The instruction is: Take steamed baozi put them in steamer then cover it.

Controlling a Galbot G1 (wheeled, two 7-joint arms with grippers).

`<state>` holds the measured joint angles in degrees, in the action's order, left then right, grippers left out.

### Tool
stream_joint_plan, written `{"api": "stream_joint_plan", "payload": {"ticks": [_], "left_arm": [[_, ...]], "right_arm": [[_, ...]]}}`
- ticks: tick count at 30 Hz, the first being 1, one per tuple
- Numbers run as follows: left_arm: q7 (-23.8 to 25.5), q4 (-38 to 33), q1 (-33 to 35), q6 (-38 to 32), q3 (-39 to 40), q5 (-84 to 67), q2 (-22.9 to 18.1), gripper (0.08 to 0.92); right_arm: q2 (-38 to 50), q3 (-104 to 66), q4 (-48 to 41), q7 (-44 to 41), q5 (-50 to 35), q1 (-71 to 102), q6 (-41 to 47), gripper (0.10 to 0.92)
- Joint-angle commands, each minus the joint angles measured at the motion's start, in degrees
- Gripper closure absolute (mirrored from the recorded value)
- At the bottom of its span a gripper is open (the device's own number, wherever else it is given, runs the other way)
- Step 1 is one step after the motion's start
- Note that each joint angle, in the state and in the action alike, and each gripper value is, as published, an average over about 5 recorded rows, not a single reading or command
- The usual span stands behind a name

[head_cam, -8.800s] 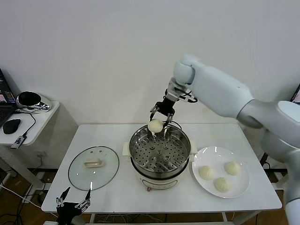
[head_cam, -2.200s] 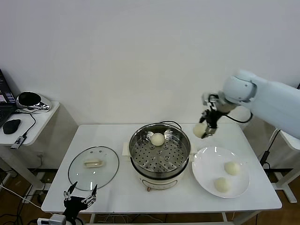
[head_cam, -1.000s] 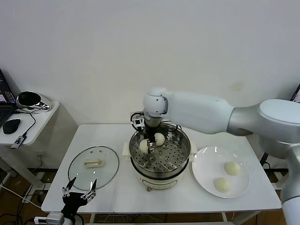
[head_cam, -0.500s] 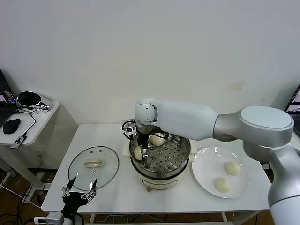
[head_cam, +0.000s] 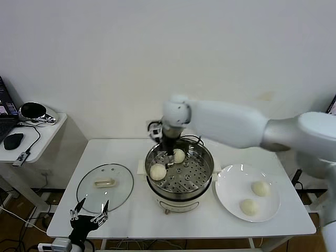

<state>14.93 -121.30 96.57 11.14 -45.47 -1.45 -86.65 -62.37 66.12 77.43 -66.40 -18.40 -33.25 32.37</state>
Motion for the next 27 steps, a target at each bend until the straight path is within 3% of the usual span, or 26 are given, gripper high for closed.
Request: {"api": "stream_joint_plan", "payload": {"ticks": [1, 11, 27], "left_arm": [[0.19, -0.06, 0.21, 0.19, 0.27, 0.14, 0.22, 0.177], [0.44, -0.64, 0.95, 0.6, 0.49, 0.24, -0.03, 0.177], [0.32, 0.16, 1.01, 0.7, 1.12, 1.5, -0.7, 0.177]], "right_arm": [[21.61, -2.54, 9.73, -3.7, 4.18, -4.49, -3.96, 0.203], [36.32, -4.15, 13.89, -7.1, 16.61, 5.82, -10.16, 0.203], [36.91, -11.23, 16.22, -6.53, 24.47, 25.93, -10.09, 0.203]]}}
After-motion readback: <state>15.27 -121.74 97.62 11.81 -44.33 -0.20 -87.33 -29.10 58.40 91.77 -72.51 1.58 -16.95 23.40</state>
